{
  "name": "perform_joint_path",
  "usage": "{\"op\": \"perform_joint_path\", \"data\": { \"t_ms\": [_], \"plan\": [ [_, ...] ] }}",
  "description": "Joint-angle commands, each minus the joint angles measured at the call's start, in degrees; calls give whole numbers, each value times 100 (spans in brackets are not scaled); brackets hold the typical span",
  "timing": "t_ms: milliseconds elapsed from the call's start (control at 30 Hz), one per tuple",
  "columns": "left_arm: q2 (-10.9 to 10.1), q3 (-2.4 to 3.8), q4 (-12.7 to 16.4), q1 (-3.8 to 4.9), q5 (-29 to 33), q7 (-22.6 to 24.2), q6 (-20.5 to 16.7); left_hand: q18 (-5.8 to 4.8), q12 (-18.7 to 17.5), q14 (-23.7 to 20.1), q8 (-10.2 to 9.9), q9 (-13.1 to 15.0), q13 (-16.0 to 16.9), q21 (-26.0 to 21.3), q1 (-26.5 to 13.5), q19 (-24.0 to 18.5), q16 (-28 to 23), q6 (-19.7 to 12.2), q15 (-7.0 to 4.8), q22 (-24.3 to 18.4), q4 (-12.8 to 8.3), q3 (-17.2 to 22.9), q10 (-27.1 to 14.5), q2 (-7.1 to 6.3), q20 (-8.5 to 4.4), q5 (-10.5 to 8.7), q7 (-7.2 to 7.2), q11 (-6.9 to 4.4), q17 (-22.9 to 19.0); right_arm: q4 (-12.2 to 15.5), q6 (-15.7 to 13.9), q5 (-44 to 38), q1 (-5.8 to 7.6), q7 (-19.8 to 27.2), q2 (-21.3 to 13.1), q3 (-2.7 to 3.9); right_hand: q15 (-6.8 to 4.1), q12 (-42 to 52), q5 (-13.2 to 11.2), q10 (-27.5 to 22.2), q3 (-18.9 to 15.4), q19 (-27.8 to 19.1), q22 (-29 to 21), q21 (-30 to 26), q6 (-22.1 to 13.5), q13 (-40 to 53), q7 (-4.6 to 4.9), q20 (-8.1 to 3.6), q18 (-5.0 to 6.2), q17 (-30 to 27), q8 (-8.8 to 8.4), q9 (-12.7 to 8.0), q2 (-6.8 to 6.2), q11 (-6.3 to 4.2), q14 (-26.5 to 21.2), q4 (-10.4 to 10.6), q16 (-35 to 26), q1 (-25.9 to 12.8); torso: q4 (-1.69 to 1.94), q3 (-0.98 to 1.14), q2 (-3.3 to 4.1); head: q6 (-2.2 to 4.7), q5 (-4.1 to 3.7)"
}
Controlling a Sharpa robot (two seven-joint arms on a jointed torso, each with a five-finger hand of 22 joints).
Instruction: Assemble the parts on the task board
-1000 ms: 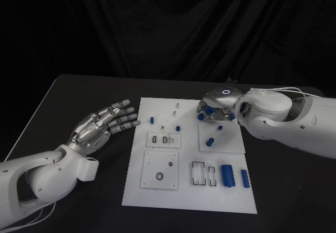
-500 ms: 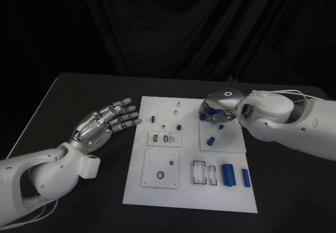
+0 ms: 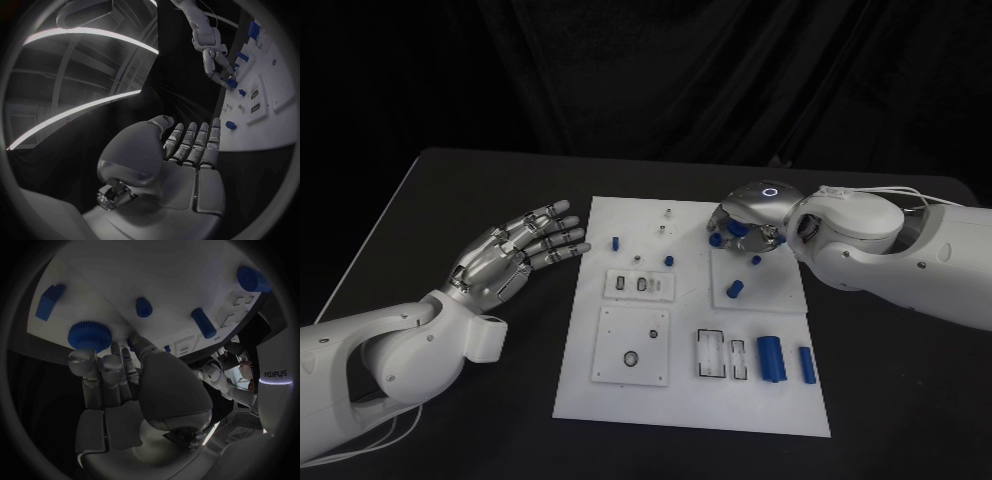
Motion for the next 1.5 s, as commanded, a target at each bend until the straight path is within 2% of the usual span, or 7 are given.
{"op": "perform_joint_path", "data": {
  "t_ms": [33,500,600,667,800,1267,1500],
  "plan": [
    [15,0,-7,2,48,1320,113,-100,20,-25,5,1,-5,-27,-42,-44,20,-19,25,-6,9,41,-11,-3,7,19,39,35,-3,-34,-100,45,-51,47,9,-16,19,-58,-182,-173,-24,-75,-83,-73,-123,5,42,5,18,-103,-68,-7,-56,22,-57,61,-73,-66,-3,0,-2,-8,17],
    [16,-7,-27,1,51,1278,121,-103,17,-34,0,0,-8,-33,-53,-55,22,-29,29,-10,3,59,-22,-6,8,15,45,42,-4,31,-299,89,-80,132,-19,-16,35,-12,-217,-277,-42,-157,-219,-196,-81,49,46,20,45,-275,-35,54,-67,34,-134,87,-179,-89,5,3,7,0,27],
    [20,-8,-32,1,51,1270,126,-104,16,-32,-1,0,-8,-34,-57,-58,28,-30,30,-11,1,64,-25,-6,8,14,47,44,-3,48,-281,123,-87,145,-24,-16,40,103,-1,-157,25,-127,-174,-187,129,89,40,25,37,-224,81,137,-20,26,-108,57,-166,-27,7,4,6,-5,23],
    [23,-9,-36,1,51,1264,130,-104,16,-32,-1,0,-8,-34,-57,-58,28,-30,30,-11,1,64,-25,-6,8,14,47,44,-3,49,-250,139,-91,148,-24,-16,30,211,237,17,135,-90,-114,-161,463,122,-39,19,28,-173,253,242,37,10,-81,33,-149,32,7,4,4,-7,22],
    [35,-12,-54,1,51,1245,142,-105,16,-29,1,1,-8,-36,-60,-61,35,-21,32,-12,0,70,-26,-6,8,14,50,47,-2,39,-180,163,-96,149,-24,-16,7,271,369,173,265,-51,-44,-129,552,129,-42,0,19,-141,282,292,53,-21,-60,20,-144,64,0,5,3,-5,32],
    [71,-19,-132,0,51,1211,165,-109,21,-7,-2,0,-8,-38,-74,-67,70,-29,38,-14,-6,93,-26,-6,9,10,64,61,4,-3,-175,294,-112,222,8,-16,-29,290,392,313,420,-24,11,-113,653,118,-59,-34,10,-150,312,357,29,-62,-49,14,-165,69,-4,1,3,-10,49],
    [77,-20,-158,-1,51,1192,171,-109,21,-7,-2,0,-8,-38,-74,-67,70,-29,38,-14,-6,93,-26,-6,9,10,64,61,4,-22,-316,306,-118,194,22,-16,-71,339,370,478,501,20,95,-78,898,132,-80,-75,-3,-71,445,488,27,-116,-3,55,-149,-6,4,4,8,9,47]
  ]
}}
